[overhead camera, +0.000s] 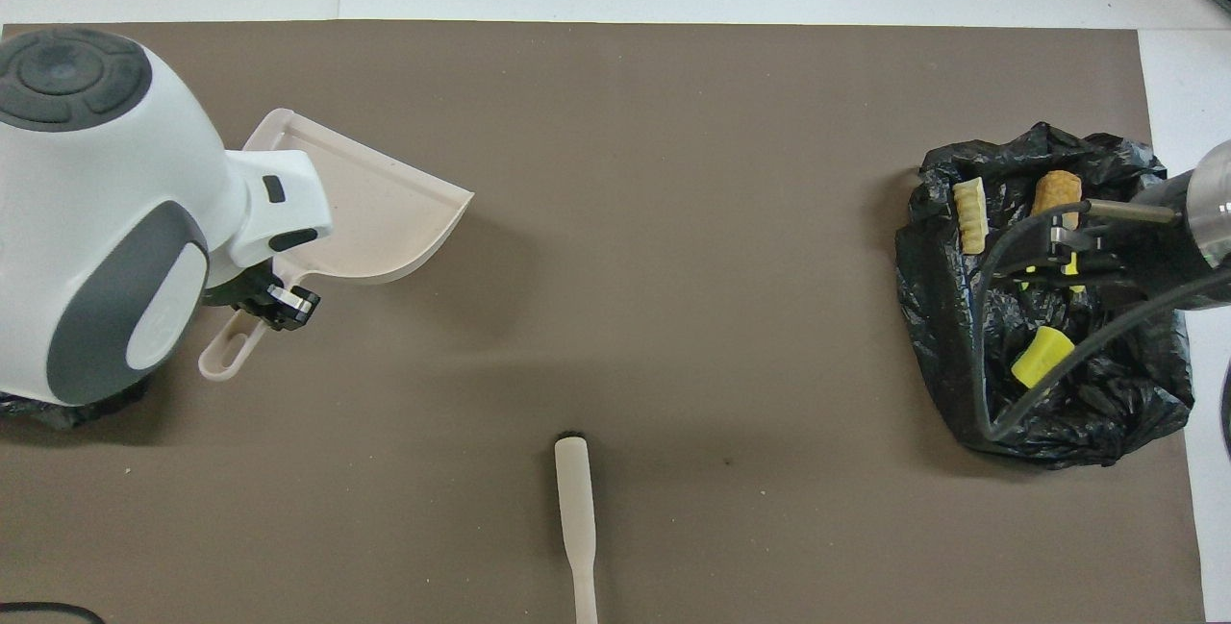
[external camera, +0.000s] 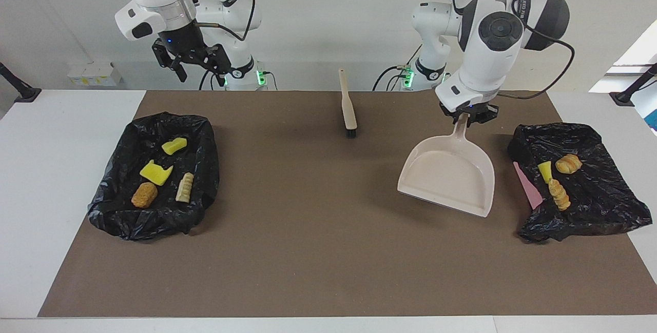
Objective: Sweep and dump trash in bin
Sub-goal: 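Bring the empty dustpan back toward the table center with the left gripper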
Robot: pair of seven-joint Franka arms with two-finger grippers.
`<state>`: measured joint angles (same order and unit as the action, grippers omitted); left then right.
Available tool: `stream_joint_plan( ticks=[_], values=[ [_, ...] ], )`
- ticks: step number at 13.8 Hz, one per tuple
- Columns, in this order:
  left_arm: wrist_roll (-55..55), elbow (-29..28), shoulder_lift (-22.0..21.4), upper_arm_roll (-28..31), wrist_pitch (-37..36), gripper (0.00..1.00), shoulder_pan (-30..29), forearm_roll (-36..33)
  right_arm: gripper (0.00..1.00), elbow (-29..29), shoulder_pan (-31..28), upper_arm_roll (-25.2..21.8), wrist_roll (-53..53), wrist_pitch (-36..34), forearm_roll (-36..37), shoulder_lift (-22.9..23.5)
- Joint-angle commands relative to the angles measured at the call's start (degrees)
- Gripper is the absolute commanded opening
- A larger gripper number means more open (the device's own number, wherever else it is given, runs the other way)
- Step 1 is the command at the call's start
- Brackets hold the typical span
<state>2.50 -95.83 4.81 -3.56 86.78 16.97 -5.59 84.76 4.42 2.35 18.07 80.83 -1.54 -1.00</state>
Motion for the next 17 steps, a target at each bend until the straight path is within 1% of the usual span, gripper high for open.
stream_joint_plan(
  ticks=[1,2,4,5,8,9,11,14,17],
  values=[
    [-5.3,-1.8,-1.9,0.8,1.7,0.00,3.0,3.8,1.00,0.4,-1.2,0.5,-1.7,-1.3,0.9,-0.9],
    [-6.3,-2.0,-1.6,0.8,2.2,0.00,4.3,5.0,1.00,0.4,-1.1,0.5,-1.7,-1.2,0.9,-0.8],
    [-12.8,-3.7,-1.0,0.8,5.7,0.00,7.3,5.6,1.00,0.8,0.0,0.3,-1.8,-1.0,1.4,-0.8],
    [-16.1,-4.0,-0.1,0.8,8.4,0.00,9.2,6.0,1.00,0.8,-0.1,0.4,-2.2,-1.2,1.7,-0.8],
    [-24.2,-4.6,4.8,0.8,15.8,0.00,14.3,6.2,1.00,0.8,0.2,0.5,-4.4,-1.3,2.5,-1.0],
    [-26.6,-5.8,5.5,0.7,19.2,0.00,14.6,6.3,1.00,0.8,0.2,0.5,-4.4,-1.2,2.5,-0.9],
    [-30.8,-7.7,7.3,0.7,24.7,0.00,17.3,6.8,1.00,0.8,0.2,0.5,-4.4,-1.2,2.5,-0.9],
    [-36.6,-11.4,9.2,0.7,35.4,0.00,18.8,8.6,1.00,0.8,0.2,0.5,-4.7,-0.7,2.6,-0.9],
    [-39.3,-11.9,9.7,0.7,37.4,0.00,18.8,8.8,1.00,0.9,0.2,0.5,-5.1,-0.7,2.6,-1.0]
  ],
)
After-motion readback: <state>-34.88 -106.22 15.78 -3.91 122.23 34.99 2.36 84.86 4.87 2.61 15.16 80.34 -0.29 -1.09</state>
